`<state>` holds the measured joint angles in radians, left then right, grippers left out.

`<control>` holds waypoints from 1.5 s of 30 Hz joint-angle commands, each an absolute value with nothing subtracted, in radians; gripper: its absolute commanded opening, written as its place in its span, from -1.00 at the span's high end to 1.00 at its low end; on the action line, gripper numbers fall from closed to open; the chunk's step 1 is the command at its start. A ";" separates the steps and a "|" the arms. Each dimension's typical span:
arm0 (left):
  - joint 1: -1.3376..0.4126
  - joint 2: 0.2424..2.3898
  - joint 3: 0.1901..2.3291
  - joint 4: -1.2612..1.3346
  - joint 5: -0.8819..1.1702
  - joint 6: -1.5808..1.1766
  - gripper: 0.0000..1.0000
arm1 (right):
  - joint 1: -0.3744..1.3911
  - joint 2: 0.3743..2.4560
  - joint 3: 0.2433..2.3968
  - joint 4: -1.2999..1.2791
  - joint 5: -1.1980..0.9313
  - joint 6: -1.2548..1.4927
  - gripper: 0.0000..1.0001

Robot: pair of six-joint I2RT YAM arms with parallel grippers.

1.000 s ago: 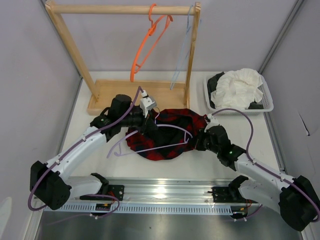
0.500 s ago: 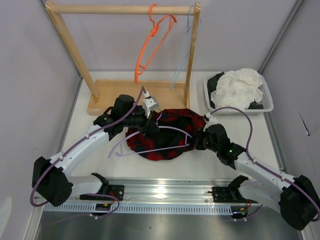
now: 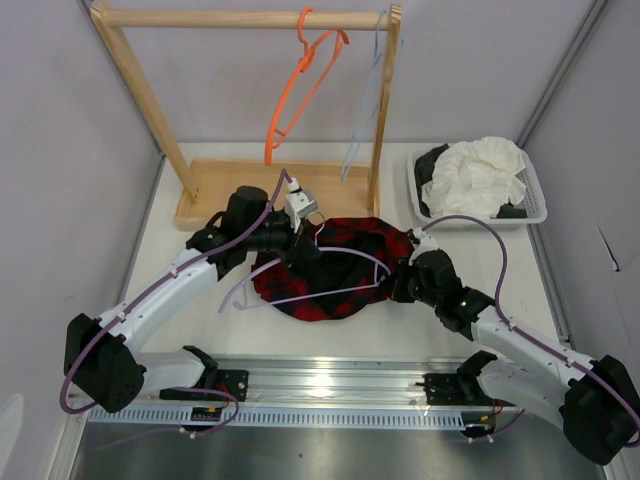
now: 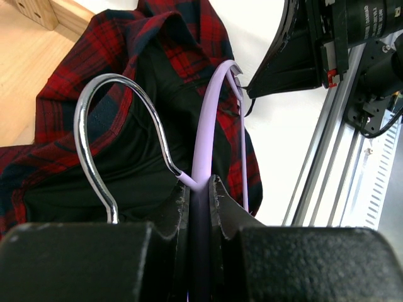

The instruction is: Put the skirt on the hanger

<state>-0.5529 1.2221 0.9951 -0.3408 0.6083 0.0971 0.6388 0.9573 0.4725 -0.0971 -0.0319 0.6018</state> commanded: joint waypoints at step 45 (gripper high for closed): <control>-0.574 1.390 1.042 -0.127 0.795 -0.003 1.00 | 0.670 1.173 0.994 -0.216 -0.118 0.058 -0.22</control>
<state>-0.5663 1.3922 0.9897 -0.1604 0.7300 -0.0242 0.6601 1.1553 0.9081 -0.2714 -0.0967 0.1745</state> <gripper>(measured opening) 0.135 0.608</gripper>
